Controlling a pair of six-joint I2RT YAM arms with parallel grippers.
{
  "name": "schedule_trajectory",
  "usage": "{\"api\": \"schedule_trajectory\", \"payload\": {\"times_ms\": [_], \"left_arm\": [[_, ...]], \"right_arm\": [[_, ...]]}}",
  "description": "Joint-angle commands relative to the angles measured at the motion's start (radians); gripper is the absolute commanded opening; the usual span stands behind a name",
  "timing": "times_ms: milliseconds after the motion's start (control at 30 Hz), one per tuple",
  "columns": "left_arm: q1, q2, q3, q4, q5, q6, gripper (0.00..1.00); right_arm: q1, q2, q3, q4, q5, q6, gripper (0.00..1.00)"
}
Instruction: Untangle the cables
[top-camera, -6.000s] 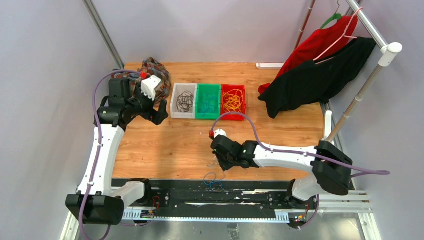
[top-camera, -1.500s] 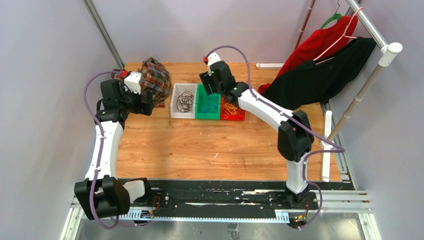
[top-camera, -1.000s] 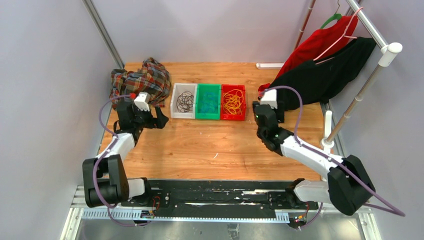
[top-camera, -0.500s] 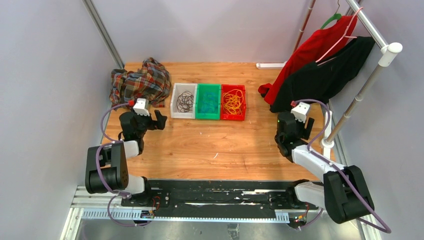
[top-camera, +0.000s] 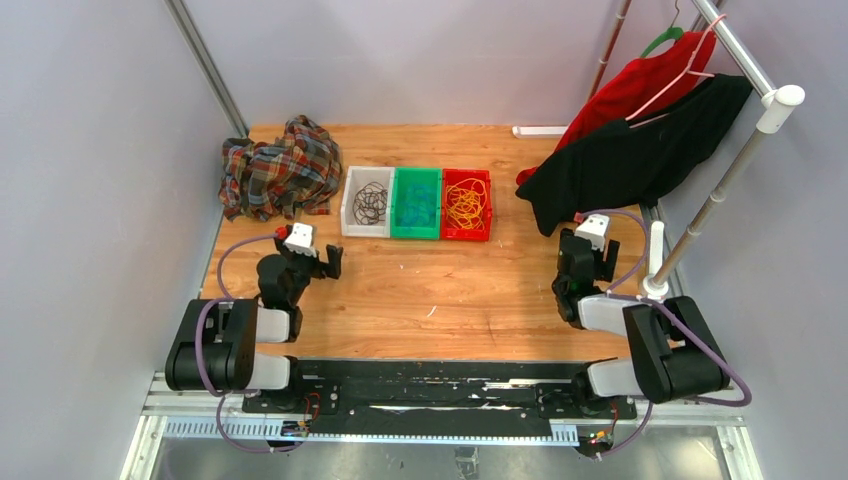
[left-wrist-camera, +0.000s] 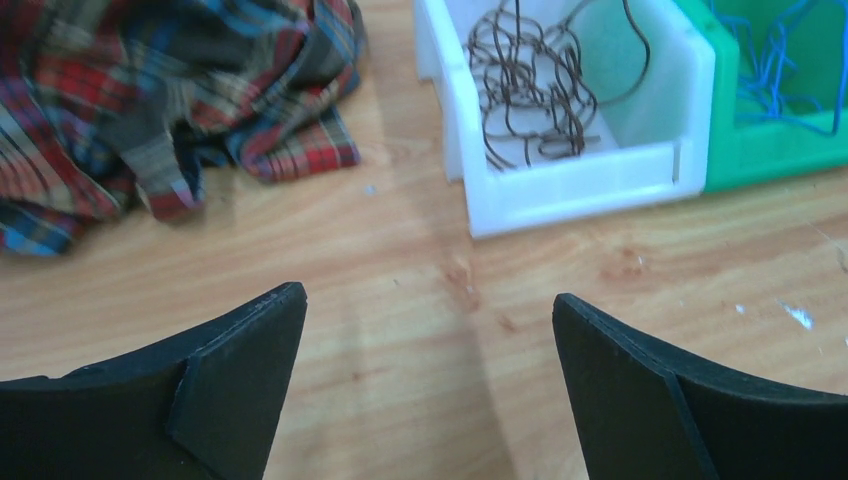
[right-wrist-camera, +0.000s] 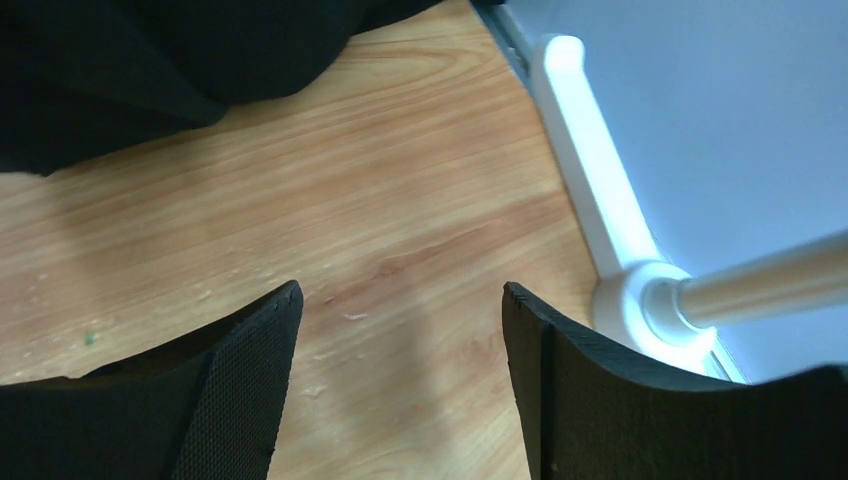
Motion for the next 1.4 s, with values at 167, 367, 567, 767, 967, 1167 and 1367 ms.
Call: {"api": "schedule_trajectory", "payload": {"times_ms": [167, 367, 567, 767, 967, 1167, 1367], "left_arm": [[-0.009, 0.001, 0.083, 0.013, -0.045, 0.046, 0.98], [-0.009, -0.005, 0.022, 0.123, -0.085, 0.031, 0.98], [-0.009, -0.001, -0.057, 0.279, -0.221, -0.017, 0.98], [-0.012, -0.002, 0.103, -0.022, -0.184, -0.004, 0.98], [-0.022, -0.002, 0.092, -0.021, -0.197, 0.001, 0.98], [-0.022, -0.008, 0.100, -0.032, -0.200, 0.000, 0.98], [-0.022, -0.003, 0.098, -0.020, -0.202, -0.001, 0.98]], "right_arm": [[-0.050, 0.068, 0.081, 0.018, -0.238, -0.086, 0.72], [-0.052, -0.022, -0.071, 0.196, -0.325, -0.101, 0.73], [-0.102, 0.036, -0.060, 0.206, -0.517, -0.125, 0.73], [-0.154, 0.043, -0.045, 0.190, -0.604, -0.105, 0.73], [-0.154, 0.047, -0.041, 0.191, -0.608, -0.106, 0.74], [-0.154, 0.050, -0.038, 0.186, -0.612, -0.105, 0.74], [-0.154, 0.049, -0.038, 0.185, -0.612, -0.106, 0.74]]}}
